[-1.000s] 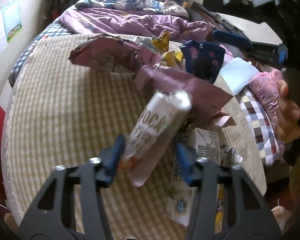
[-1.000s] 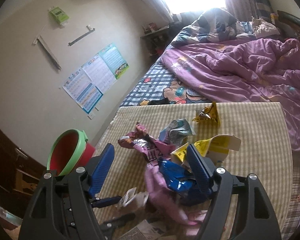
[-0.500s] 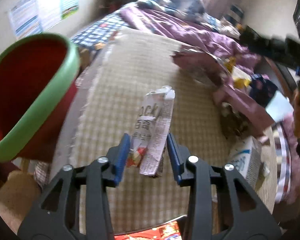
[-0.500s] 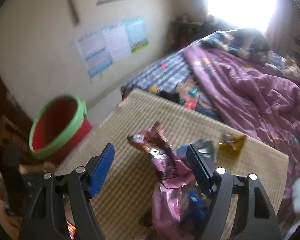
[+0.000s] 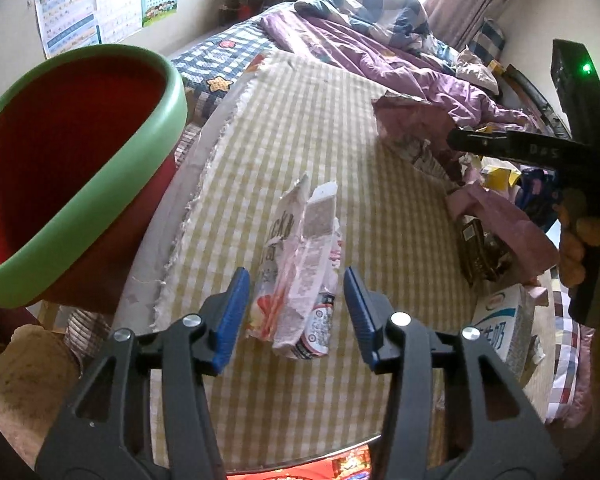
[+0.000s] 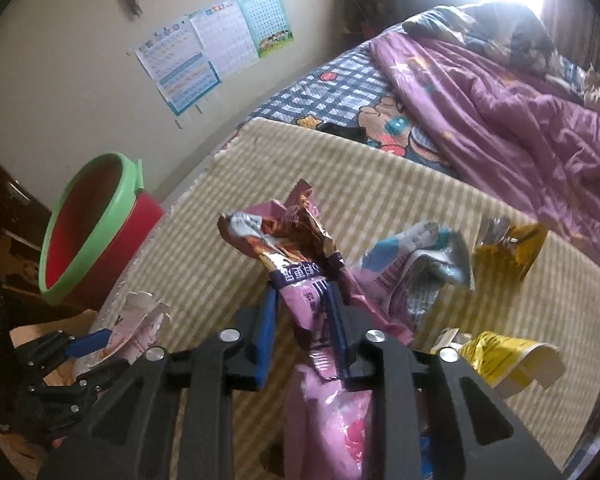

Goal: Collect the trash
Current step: 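Carry both wrappers over the red bin and open both tools to release, then grasp the white milk carton with the left tool while the right tool grasps the yellow wrapper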

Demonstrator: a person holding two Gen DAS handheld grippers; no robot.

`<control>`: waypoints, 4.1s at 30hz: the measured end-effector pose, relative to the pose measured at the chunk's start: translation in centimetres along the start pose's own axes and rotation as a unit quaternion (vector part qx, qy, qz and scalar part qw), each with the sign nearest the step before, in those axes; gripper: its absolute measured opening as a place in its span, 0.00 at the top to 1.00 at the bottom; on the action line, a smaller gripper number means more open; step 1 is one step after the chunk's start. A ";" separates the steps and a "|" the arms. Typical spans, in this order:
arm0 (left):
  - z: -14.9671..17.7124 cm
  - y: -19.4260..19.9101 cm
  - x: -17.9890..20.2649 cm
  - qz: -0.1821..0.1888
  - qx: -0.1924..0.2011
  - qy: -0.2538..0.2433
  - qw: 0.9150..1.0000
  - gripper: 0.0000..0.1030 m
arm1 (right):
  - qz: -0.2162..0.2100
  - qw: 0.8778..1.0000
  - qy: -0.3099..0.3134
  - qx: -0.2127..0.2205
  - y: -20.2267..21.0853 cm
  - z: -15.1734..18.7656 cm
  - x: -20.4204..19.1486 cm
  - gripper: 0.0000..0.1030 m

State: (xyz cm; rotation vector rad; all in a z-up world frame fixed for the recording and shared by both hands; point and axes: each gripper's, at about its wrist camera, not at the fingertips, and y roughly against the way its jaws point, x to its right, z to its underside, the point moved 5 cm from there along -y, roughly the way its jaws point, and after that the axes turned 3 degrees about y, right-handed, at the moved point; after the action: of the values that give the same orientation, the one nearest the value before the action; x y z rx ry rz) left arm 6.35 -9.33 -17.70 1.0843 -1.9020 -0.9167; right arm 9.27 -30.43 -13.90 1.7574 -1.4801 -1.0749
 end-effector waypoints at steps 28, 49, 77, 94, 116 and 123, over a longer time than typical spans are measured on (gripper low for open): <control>-0.4 0.8 -0.5 0.000 0.019 0.007 1.000 0.66 | -0.040 0.998 -0.025 0.036 0.1 0.4 -2.5 0.94; -3.3 7.7 -4.3 -0.045 0.147 0.075 0.985 0.66 | -0.112 0.984 -0.027 0.139 7.9 -0.2 -9.2 0.94; -3.2 9.1 -13.5 -0.136 0.162 0.161 0.964 0.66 | -0.170 0.978 0.041 0.114 4.0 -3.4 -18.0 0.93; -3.3 8.1 -14.8 -0.134 0.148 0.179 0.963 0.62 | -0.165 0.976 0.095 0.110 1.8 -5.0 -22.1 0.85; -3.3 8.7 -14.1 -0.144 0.162 0.160 0.963 0.41 | -0.169 0.972 0.047 0.158 7.3 -4.0 -18.0 0.56; -3.0 8.7 -13.2 -0.142 0.162 0.149 0.965 0.41 | -0.093 0.979 0.018 0.178 10.7 -1.5 -11.6 0.50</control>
State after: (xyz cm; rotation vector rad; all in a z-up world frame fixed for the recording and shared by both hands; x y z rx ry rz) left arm 10.56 5.24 -12.23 1.6248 -1.7045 -0.5581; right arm 4.70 -21.37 -1.74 2.1875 -1.5862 -0.8998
